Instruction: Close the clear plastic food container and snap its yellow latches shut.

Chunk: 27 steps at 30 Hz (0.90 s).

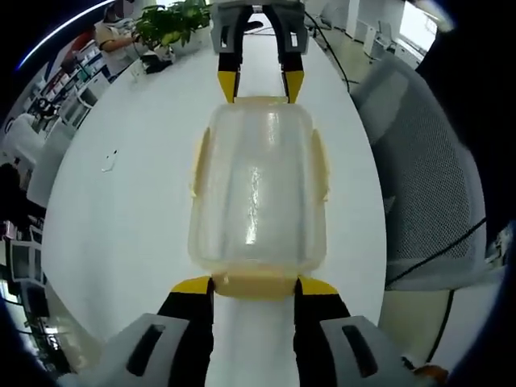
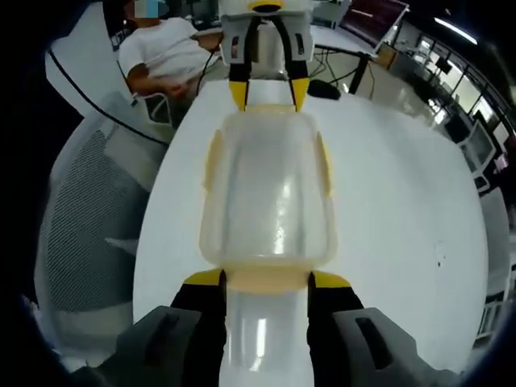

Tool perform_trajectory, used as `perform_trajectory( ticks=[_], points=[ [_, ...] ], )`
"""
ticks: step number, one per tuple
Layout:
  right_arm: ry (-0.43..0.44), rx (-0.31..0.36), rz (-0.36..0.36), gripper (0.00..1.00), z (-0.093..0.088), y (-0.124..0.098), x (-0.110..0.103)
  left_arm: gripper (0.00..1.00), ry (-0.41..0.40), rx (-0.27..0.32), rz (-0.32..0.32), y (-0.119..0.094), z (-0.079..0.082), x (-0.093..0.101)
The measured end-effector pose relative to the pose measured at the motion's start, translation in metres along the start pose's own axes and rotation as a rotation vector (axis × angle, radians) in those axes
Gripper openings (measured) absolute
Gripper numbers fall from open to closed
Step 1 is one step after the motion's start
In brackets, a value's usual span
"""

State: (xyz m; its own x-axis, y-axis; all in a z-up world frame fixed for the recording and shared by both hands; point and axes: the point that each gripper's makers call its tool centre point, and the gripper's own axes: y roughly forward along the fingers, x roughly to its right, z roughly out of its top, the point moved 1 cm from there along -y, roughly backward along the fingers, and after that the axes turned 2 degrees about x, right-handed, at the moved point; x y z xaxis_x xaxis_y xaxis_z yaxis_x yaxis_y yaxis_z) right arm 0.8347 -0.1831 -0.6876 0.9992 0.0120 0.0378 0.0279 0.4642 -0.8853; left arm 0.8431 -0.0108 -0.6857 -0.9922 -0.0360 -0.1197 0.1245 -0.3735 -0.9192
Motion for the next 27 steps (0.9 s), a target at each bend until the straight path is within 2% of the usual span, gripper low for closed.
perform_trajectory(
  ticks=[14,27],
  points=[
    [-0.003,-0.035,-0.013,0.35,-0.03,-0.018,0.001,0.32,0.003,0.032,0.003,0.007,0.036,-0.002],
    [0.002,-0.048,-0.026,0.36,-0.054,-0.028,0.002,0.32,0.006,0.056,0.004,0.017,0.06,-0.003]
  ],
)
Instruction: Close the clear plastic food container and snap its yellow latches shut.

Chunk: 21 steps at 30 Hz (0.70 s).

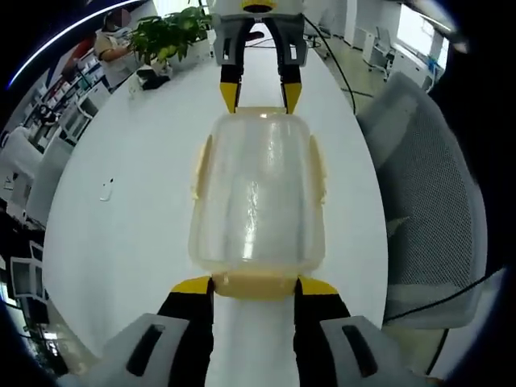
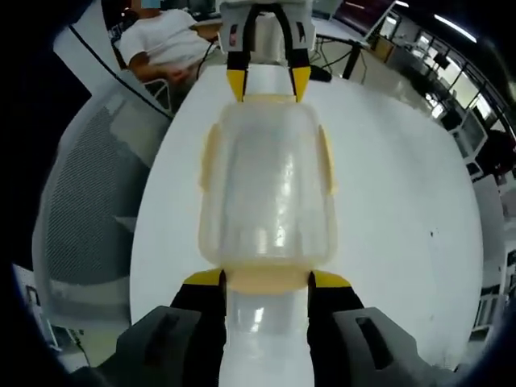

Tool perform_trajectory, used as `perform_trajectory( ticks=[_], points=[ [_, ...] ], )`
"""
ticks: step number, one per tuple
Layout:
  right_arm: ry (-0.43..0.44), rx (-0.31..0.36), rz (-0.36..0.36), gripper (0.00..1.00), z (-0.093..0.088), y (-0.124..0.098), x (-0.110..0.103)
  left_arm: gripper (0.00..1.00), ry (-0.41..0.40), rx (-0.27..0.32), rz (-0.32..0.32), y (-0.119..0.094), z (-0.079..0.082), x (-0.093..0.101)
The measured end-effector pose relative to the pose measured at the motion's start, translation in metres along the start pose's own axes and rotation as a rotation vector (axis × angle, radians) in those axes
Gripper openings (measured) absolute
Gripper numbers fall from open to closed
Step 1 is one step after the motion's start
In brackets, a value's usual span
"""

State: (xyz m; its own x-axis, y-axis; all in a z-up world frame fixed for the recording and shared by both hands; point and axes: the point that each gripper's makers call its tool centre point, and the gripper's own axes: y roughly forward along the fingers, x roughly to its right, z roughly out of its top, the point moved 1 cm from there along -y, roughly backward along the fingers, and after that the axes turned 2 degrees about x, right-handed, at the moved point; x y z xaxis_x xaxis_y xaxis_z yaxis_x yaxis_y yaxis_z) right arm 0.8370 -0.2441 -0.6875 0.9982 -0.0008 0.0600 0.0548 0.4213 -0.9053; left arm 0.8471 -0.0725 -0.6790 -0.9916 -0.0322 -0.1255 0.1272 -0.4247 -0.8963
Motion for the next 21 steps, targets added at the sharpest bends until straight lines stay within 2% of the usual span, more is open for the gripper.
perform_trajectory(
  ticks=[9,21],
  points=[
    [0.012,-0.013,-0.012,0.36,-0.022,-0.005,0.002,0.32,0.016,0.01,0.007,0.01,0.02,-0.003],
    [0.022,-0.033,-0.015,0.36,-0.045,-0.011,0.004,0.32,0.02,0.028,0.002,0.025,0.04,-0.005]
  ],
)
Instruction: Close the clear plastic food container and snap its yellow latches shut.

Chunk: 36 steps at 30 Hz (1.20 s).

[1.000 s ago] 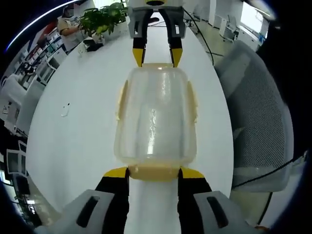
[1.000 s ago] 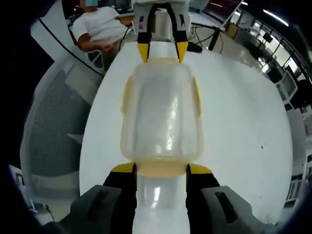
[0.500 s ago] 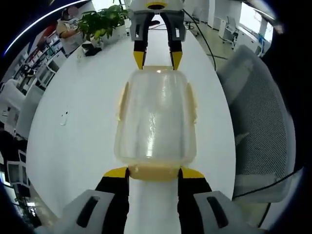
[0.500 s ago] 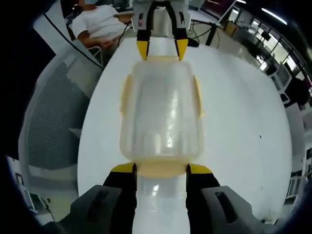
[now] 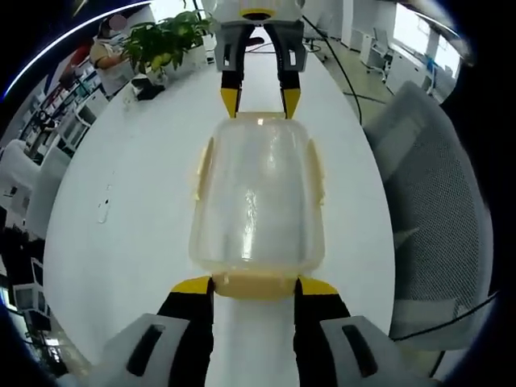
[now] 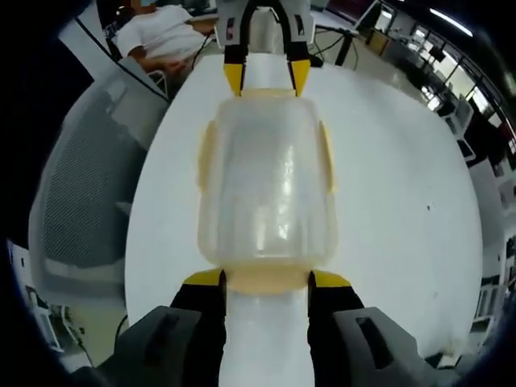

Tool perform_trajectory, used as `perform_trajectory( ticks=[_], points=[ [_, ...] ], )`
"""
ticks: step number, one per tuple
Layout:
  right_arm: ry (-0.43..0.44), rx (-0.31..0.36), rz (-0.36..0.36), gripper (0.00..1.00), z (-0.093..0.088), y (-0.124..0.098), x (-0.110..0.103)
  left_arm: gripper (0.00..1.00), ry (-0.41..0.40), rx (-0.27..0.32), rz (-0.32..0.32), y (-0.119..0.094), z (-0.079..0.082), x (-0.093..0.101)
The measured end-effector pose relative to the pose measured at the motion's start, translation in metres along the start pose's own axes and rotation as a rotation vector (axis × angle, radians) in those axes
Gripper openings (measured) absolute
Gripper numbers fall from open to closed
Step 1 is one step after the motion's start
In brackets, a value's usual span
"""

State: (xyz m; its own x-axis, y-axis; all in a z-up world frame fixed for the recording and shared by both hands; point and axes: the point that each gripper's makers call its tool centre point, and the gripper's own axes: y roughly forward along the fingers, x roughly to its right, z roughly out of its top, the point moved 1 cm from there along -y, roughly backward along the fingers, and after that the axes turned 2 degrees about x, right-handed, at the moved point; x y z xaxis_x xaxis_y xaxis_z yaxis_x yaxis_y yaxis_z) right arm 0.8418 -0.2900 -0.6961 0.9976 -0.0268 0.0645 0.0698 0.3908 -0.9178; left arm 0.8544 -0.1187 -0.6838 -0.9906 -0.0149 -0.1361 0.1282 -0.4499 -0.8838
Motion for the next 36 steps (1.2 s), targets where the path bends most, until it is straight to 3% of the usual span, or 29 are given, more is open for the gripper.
perform_trajectory(
  ticks=[19,36],
  points=[
    [0.015,-0.041,0.007,0.36,-0.04,-0.005,0.002,0.32,-0.001,0.027,-0.023,0.029,0.028,0.0],
    [0.014,-0.073,0.025,0.36,-0.061,0.002,0.005,0.32,-0.008,0.02,-0.039,0.053,0.035,0.0]
  ],
)
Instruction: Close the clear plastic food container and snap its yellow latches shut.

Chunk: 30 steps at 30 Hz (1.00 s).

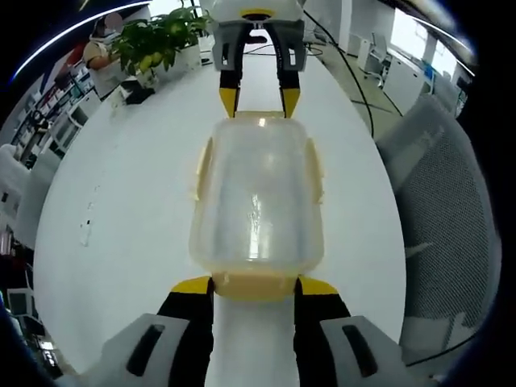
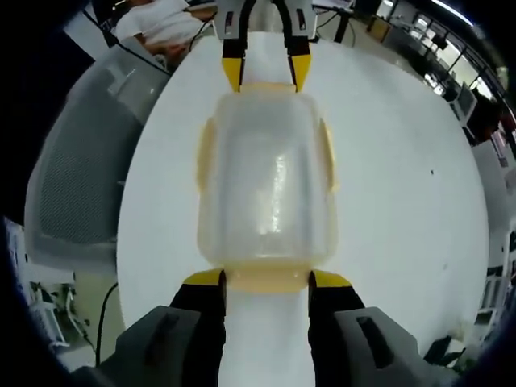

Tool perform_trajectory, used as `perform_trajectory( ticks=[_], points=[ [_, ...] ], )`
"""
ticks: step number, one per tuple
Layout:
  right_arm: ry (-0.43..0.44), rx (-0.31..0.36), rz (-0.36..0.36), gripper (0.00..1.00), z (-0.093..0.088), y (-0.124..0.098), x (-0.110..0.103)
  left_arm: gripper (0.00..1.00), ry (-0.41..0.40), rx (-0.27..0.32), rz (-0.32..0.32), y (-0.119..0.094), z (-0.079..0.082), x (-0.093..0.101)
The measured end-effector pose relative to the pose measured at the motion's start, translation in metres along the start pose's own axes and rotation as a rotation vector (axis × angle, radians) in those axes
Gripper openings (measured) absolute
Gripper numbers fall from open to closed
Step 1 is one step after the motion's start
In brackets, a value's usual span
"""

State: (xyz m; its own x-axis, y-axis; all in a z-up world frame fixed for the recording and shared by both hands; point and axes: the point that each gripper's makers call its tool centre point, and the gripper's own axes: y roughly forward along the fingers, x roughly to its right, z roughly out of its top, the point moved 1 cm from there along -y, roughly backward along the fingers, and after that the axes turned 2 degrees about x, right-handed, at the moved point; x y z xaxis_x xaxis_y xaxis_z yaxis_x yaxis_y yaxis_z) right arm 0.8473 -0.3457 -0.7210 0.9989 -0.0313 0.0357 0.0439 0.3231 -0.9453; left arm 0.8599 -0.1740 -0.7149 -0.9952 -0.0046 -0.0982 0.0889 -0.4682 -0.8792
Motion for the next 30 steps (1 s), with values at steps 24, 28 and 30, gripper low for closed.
perform_trajectory(
  ticks=[24,28,30],
  points=[
    [0.007,-0.006,0.0,0.38,-0.0062,0.0043,0.0,0.34,0.011,-0.004,-0.024,0.009,-0.0027,0.0058],
    [0.011,-0.005,-0.02,0.4,-0.0067,0.003,0.0022,0.36,0.005,0.0,-0.021,0.0083,-0.0031,0.0068],
    [0.024,0.003,-0.031,0.41,-0.0061,0.0009,0.0033,0.37,-0.001,0.0,-0.021,0.0075,-0.0036,0.0074]
  ],
)
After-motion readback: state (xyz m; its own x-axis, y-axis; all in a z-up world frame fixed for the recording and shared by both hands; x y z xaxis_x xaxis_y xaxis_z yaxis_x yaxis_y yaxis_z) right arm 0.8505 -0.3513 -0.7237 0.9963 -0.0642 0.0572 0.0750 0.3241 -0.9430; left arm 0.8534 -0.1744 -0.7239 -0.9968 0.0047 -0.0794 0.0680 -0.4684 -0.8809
